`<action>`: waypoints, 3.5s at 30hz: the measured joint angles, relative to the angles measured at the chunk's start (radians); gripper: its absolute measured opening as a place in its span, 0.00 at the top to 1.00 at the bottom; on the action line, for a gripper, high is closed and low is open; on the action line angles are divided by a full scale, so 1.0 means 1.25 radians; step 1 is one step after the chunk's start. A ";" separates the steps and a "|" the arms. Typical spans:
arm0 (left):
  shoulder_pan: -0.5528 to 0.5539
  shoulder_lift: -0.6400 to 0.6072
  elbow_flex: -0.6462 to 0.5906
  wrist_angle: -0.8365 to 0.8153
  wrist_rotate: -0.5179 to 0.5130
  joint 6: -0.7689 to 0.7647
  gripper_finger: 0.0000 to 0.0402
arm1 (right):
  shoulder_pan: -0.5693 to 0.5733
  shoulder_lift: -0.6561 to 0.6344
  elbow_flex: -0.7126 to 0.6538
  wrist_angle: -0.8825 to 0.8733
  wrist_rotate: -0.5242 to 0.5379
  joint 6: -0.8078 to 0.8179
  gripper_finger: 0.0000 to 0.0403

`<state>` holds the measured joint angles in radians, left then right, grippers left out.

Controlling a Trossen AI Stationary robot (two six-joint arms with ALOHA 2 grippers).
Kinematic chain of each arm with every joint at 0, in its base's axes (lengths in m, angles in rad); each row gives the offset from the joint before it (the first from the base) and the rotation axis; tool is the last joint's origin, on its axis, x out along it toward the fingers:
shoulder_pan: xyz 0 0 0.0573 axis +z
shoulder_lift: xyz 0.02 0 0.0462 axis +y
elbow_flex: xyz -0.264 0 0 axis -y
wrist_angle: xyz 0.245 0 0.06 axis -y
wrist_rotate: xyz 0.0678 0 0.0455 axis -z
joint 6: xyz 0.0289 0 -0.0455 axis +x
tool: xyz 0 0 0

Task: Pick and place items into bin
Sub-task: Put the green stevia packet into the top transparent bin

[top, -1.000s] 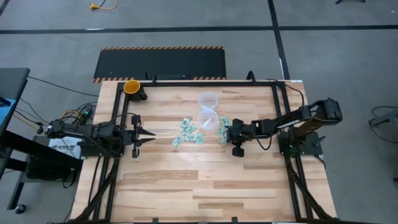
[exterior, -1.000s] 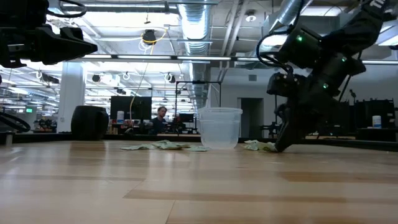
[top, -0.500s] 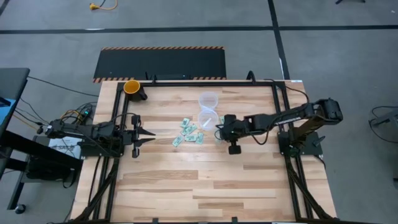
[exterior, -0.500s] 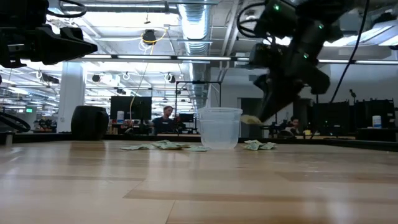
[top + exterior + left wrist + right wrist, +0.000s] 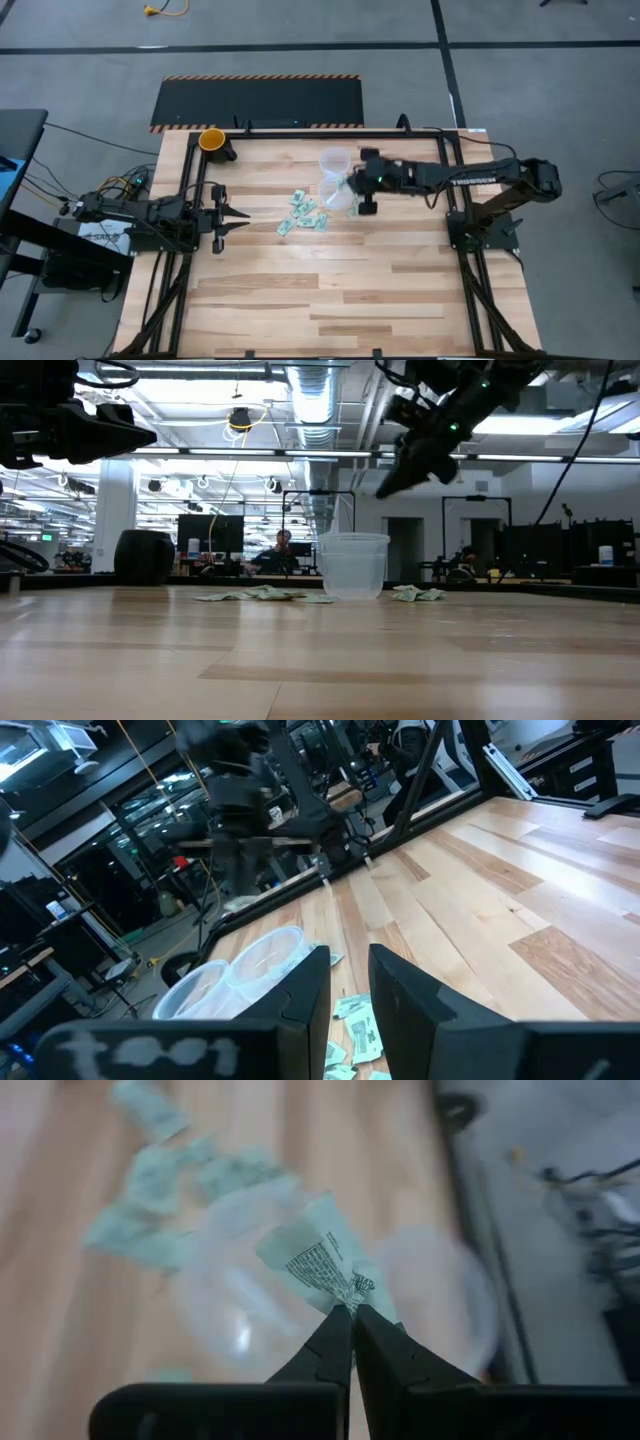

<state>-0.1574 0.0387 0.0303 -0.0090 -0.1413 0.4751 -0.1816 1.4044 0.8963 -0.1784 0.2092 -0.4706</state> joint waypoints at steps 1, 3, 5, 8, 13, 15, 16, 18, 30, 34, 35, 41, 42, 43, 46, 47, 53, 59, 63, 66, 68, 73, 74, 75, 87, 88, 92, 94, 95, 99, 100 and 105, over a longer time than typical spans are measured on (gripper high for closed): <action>0.000 0.000 0.000 0.000 0.000 0.000 0.85 | -0.016 -0.002 0.000 0.026 -0.001 -0.003 0.99; 0.000 0.000 0.000 0.000 0.000 0.000 0.85 | -0.053 -0.007 0.000 0.061 -0.013 -0.008 0.99; 0.000 0.000 0.000 0.000 0.000 0.000 0.85 | -0.090 -0.004 0.000 0.107 -0.054 -0.007 0.99; 0.000 0.000 0.000 0.000 0.000 0.000 0.85 | -0.147 0.011 0.000 0.135 -0.152 0.004 0.99; 0.000 0.000 0.000 0.000 0.000 0.000 0.85 | -0.216 0.061 0.000 0.181 -0.231 0.058 0.99; 0.000 0.000 0.000 0.000 0.000 0.000 0.85 | -0.232 0.081 0.000 0.198 -0.232 0.065 0.99; 0.000 0.000 0.000 0.000 0.000 0.000 0.85 | -0.239 0.090 0.000 0.200 -0.232 0.067 0.99; 0.000 0.000 0.000 0.000 0.000 0.000 0.85 | -0.247 0.110 0.000 0.199 -0.232 0.071 0.99; 0.000 0.000 0.000 0.000 0.000 0.000 0.85 | -0.242 0.165 0.000 0.234 -0.234 0.070 0.99; 0.000 0.000 0.000 0.000 0.000 0.000 0.85 | -0.237 0.161 0.000 0.232 -0.233 0.070 0.98; 0.000 0.000 0.000 0.000 0.000 0.000 0.85 | -0.237 0.158 0.000 0.233 -0.232 0.070 0.98; 0.000 0.000 0.000 0.000 0.000 0.000 0.85 | -0.228 0.157 0.000 0.233 -0.231 0.069 0.89; 0.000 0.000 0.000 0.000 0.000 0.000 0.85 | -0.226 0.157 0.000 0.233 -0.231 0.069 0.86; 0.000 0.000 0.000 0.000 0.000 0.000 0.85 | -0.226 0.157 0.000 0.233 -0.229 0.069 0.84; 0.000 0.000 0.000 0.000 0.000 0.000 0.85 | -0.223 0.157 0.000 0.238 -0.213 0.063 0.77; 0.000 0.000 0.000 0.000 0.000 0.000 0.85 | -0.221 0.157 0.000 0.238 -0.195 0.060 0.75; 0.000 0.000 0.000 0.000 0.000 0.000 0.85 | -0.203 0.130 0.000 0.195 -0.016 0.013 0.67; 0.000 0.000 0.000 0.000 0.000 0.000 0.85 | -0.171 0.042 0.001 0.060 0.129 0.000 0.66; 0.000 0.000 0.000 0.000 0.000 0.000 0.85 | -0.162 -0.016 0.001 -0.061 0.113 0.059 0.67; 0.000 0.000 0.000 0.000 0.000 0.000 0.85 | -0.164 -0.037 0.001 -0.144 0.051 0.117 0.68; 0.000 0.000 0.000 0.000 0.000 0.000 0.85 | -0.169 -0.034 0.000 -0.189 -0.006 0.143 0.69; 0.000 0.000 0.000 0.000 0.000 0.000 0.85 | -0.176 0.015 -0.024 -0.209 -0.067 0.147 0.69; 0.000 0.000 0.000 0.000 0.000 0.000 0.85 | -0.176 0.029 -0.028 -0.208 -0.067 0.146 0.69; 0.000 0.000 0.000 0.000 0.000 0.000 0.85 | -0.176 0.043 -0.031 -0.206 -0.066 0.146 0.69; 0.000 0.000 0.000 0.000 0.000 0.000 0.85 | -0.174 0.172 -0.041 -0.225 -0.067 0.147 0.70; 0.000 0.000 0.000 0.000 0.000 0.000 0.85 | -0.174 0.179 -0.041 -0.225 -0.067 0.147 0.70; 0.000 0.000 0.000 0.000 0.000 0.000 0.85 | -0.174 0.199 -0.041 -0.228 -0.100 0.147 0.70; 0.000 0.000 0.000 0.000 0.000 0.000 0.85 | -0.174 0.203 -0.041 -0.232 -0.111 0.147 0.70; 0.000 0.000 0.000 0.000 0.000 0.000 0.85 | -0.174 0.203 -0.041 -0.236 -0.112 0.147 0.70; 0.000 0.000 0.000 0.000 0.000 0.000 0.85 | -0.174 0.202 -0.041 -0.241 -0.112 0.147 0.70; 0.000 0.000 0.000 0.000 0.000 0.000 0.85 | -0.174 0.201 -0.041 -0.242 -0.112 0.147 0.70; 0.000 0.000 0.000 0.000 0.000 0.000 0.85 | -0.174 0.200 -0.041 -0.245 -0.126 0.147 0.70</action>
<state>-0.1574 0.0383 0.0303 -0.0090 -0.1416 0.4749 -0.3992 1.6547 0.8455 -0.4852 0.0521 -0.2863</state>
